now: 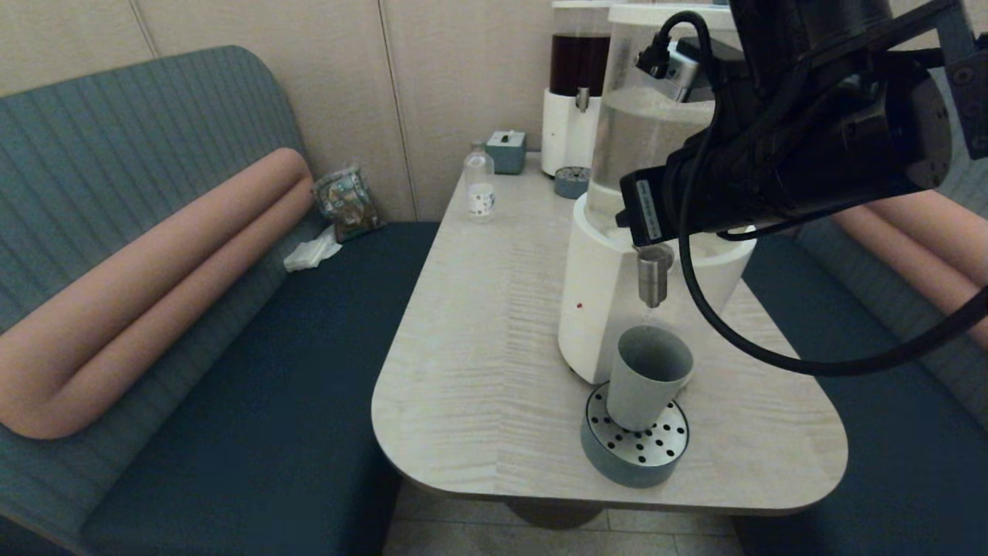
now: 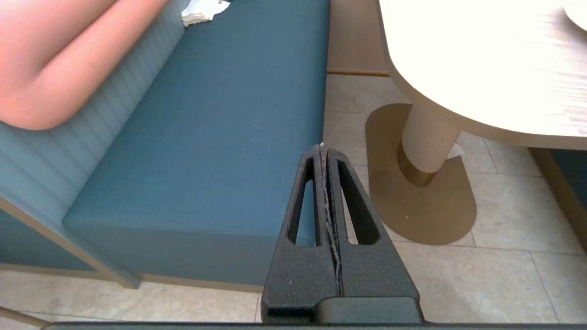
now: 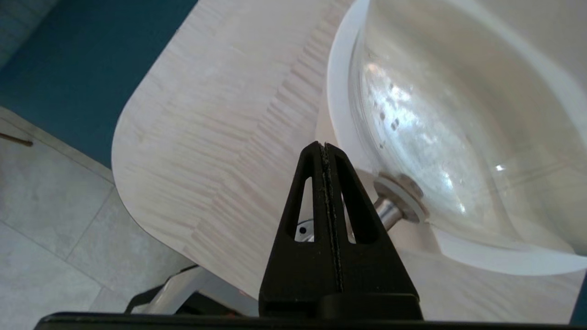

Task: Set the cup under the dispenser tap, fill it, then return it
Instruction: Turn off the faucet

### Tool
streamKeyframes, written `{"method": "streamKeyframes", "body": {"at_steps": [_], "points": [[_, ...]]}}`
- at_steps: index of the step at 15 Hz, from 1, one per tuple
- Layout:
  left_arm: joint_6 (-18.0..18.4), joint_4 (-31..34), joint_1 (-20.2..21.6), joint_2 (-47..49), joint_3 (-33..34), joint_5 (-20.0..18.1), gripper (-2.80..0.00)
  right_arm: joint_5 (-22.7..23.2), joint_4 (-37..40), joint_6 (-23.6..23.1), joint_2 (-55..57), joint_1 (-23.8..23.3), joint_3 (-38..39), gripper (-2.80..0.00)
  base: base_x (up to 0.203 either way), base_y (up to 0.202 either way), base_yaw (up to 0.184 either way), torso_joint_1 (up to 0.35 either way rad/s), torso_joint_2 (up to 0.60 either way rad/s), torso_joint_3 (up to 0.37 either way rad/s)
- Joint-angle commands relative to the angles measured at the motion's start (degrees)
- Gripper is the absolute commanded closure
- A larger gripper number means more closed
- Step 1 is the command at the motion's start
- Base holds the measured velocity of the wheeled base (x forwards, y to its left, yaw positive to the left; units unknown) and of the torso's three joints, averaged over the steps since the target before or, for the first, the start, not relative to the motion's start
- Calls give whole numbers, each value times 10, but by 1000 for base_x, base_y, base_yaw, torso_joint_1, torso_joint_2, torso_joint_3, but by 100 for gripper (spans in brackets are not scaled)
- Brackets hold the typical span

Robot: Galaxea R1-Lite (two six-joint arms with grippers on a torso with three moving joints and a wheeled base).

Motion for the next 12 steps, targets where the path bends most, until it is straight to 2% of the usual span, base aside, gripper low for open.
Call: {"method": "streamKeyframes", "body": {"at_steps": [1,12], "points": [[0,0,0,1,0,0,0,-1,4,3,4,0,1,0,0,0,0,0,0,0],[0,0,0,1,0,0,0,-41,61,32,6,5,5,0,0,0,0,0,0,0]]}}
